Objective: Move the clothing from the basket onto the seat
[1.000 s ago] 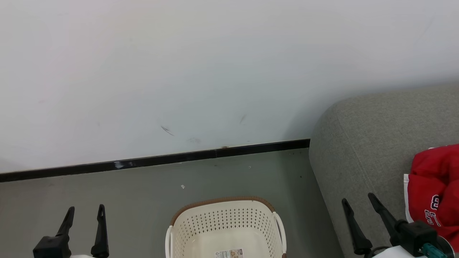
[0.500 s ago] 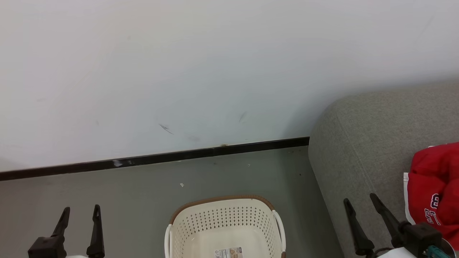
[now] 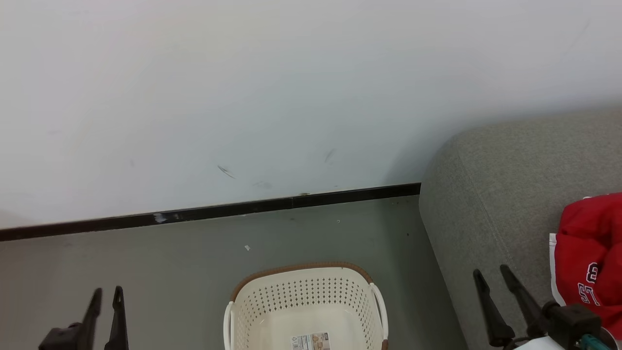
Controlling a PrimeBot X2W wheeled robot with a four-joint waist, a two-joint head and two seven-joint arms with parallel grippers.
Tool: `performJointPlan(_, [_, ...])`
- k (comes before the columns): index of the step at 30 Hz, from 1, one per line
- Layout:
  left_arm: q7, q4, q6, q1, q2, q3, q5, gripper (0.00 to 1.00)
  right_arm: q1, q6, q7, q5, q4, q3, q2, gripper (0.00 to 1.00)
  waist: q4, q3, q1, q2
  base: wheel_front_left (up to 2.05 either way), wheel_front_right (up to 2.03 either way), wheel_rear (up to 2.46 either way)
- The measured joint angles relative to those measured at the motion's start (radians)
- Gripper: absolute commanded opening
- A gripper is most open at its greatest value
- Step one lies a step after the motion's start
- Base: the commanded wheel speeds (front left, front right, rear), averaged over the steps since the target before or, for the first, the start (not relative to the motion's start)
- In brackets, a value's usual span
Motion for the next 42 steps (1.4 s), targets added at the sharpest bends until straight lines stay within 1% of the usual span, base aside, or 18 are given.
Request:
performJointPlan(5, [0.002,0.04,-0.001,0.024,-0.054,-0.019,-0.002,0.0,0.026,0.0,0.0,0.001,0.047,0.007,0.011,0.0,0.0,0.0,0.0,0.0,0.0,0.0,0.0])
performJointPlan(14, [0.032,0.042,-0.022,0.024,-0.066,0.012,-0.1,0.0,0.044,0.0,0.0,0.097,0.022,0.04,0.011,0.0,0.0,0.003,0.0,0.0,0.0,0.0,0.0])
performJointPlan(21, [0.062,0.042,-0.045,0.02,-0.078,0.028,-0.187,0.0,0.057,0.0,0.001,0.228,0.015,0.046,0.011,0.0,0.004,0.006,0.0002,0.0,0.0,0.0,0.0])
performJointPlan(24, [0.074,0.041,-0.054,0.019,-0.087,0.035,-0.221,0.0,0.055,0.0,0.011,0.299,0.017,0.034,0.011,0.0,0.008,0.008,0.0011,0.0,0.0,0.0,0.0])
performJointPlan(35, [0.116,0.04,-0.091,0.015,-0.106,0.066,-0.341,0.0,0.029,0.0,0.052,0.488,0.032,0.02,0.002,0.0,0.02,0.011,0.0076,0.0,0.0,0.0,0.0])
performJointPlan(42, [0.138,0.04,-0.107,0.007,-0.121,0.083,-0.409,0.0,0.013,0.0,0.071,0.59,0.053,0.017,-0.008,0.0,0.024,0.011,0.0088,0.0,0.0,0.0,0.0])
